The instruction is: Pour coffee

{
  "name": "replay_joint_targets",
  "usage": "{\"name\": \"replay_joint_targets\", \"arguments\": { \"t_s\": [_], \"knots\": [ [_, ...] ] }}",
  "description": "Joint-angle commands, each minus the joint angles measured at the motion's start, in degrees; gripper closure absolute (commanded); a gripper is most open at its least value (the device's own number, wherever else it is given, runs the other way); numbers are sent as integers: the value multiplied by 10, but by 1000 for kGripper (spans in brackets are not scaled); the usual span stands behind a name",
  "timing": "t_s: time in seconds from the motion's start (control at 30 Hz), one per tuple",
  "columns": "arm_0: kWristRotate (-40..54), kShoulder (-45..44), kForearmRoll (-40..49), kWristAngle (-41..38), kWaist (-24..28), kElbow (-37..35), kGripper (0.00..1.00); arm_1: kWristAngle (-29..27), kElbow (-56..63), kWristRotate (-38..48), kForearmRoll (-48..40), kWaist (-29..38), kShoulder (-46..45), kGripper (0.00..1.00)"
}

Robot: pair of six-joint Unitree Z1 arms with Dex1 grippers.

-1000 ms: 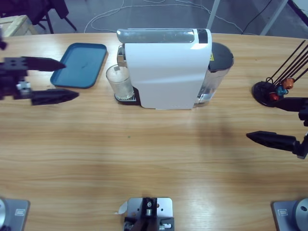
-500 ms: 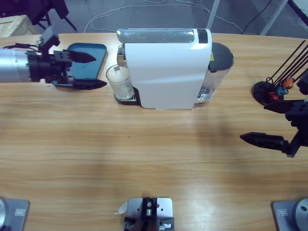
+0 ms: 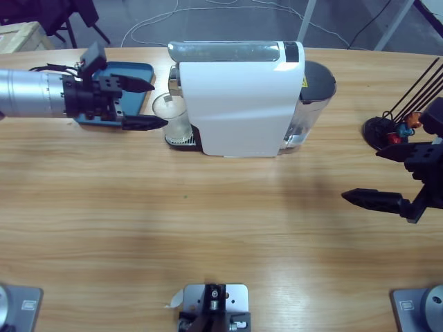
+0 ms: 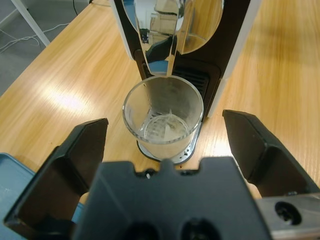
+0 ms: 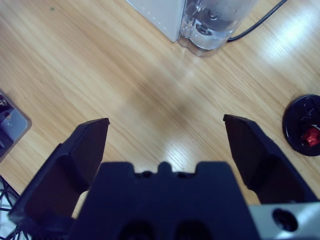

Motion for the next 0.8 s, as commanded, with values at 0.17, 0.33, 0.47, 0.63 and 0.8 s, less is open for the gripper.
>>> {"name": "replay_joint_targets", "arguments": {
  "t_s": [0.17,0.33,0.47,0.63,0.8],
  "knots": [
    [-8,73,-36,-14,-25,-20,0,-5,7,7,3,-3,19,0],
    [-14,91,-40,-15,-33,-38,0,-5,7,7,3,-4,19,0],
    [-16,89,-40,-15,-34,-34,0,-5,7,7,3,-4,19,0],
    [-18,85,-40,-12,-32,-29,0,-5,7,7,3,-4,19,0],
    [-20,77,-39,5,-32,-20,6,-5,7,7,2,-5,20,0]
  ]
}}
